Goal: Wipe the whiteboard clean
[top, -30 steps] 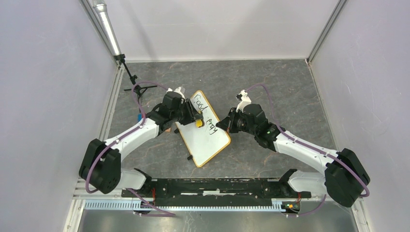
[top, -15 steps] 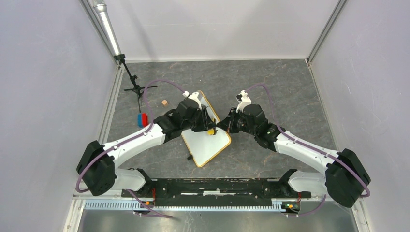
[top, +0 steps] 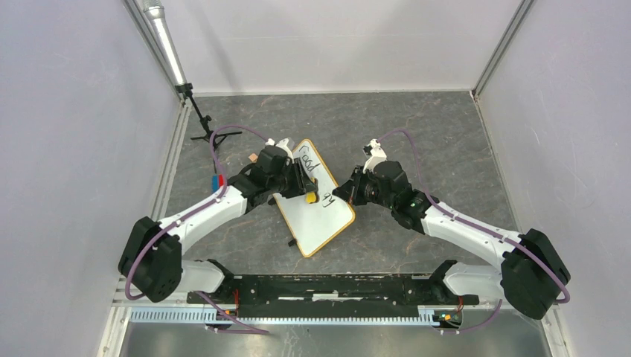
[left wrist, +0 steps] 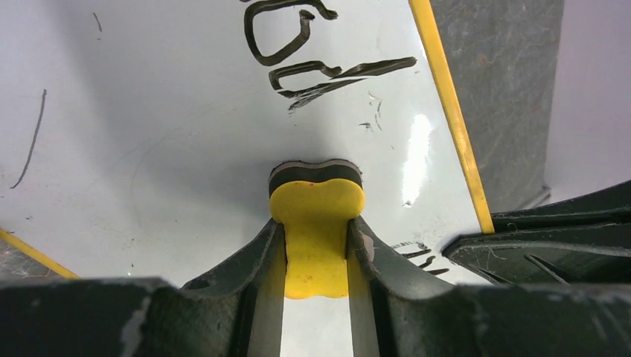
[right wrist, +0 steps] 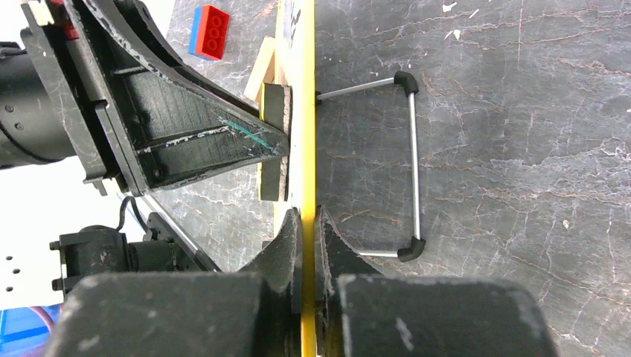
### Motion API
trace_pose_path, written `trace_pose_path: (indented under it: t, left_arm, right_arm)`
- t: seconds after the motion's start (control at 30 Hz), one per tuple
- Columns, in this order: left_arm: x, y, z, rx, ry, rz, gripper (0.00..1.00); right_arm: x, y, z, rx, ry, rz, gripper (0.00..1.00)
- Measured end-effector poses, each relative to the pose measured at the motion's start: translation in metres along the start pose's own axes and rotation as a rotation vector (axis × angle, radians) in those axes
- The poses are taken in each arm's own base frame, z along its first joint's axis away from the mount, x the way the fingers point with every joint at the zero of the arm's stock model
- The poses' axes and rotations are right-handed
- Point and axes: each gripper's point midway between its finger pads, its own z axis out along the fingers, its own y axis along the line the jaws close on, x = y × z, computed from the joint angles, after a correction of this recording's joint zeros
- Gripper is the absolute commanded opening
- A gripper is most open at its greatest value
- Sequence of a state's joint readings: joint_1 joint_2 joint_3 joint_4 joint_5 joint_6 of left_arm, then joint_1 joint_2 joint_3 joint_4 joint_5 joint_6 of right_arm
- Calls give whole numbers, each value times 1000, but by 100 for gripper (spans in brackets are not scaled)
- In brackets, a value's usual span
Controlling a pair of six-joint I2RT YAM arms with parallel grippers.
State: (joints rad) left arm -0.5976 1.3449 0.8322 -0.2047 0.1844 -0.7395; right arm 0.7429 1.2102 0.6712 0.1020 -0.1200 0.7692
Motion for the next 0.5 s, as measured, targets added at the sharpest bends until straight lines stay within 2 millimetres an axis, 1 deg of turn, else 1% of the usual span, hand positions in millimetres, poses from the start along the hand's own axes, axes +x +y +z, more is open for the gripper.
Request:
trace_pose_path:
  t: [0.13, 0.27, 0.33, 0.5]
  left_arm:
    - [7, -9, 0, -30, -41, 54, 20]
    - [33, -42, -3, 8, -32, 138, 20]
    - [41, -52, -5, 21, -35, 157, 20]
    - [39, -51, -6, 11, -48, 147, 21]
  right_arm:
    - [0, -1, 0, 6, 0, 0, 0]
    - [1, -2, 0, 12, 2, -1, 0]
    - [1, -2, -1, 12, 2, -5, 0]
    - [1, -2, -2, 12, 2, -8, 0]
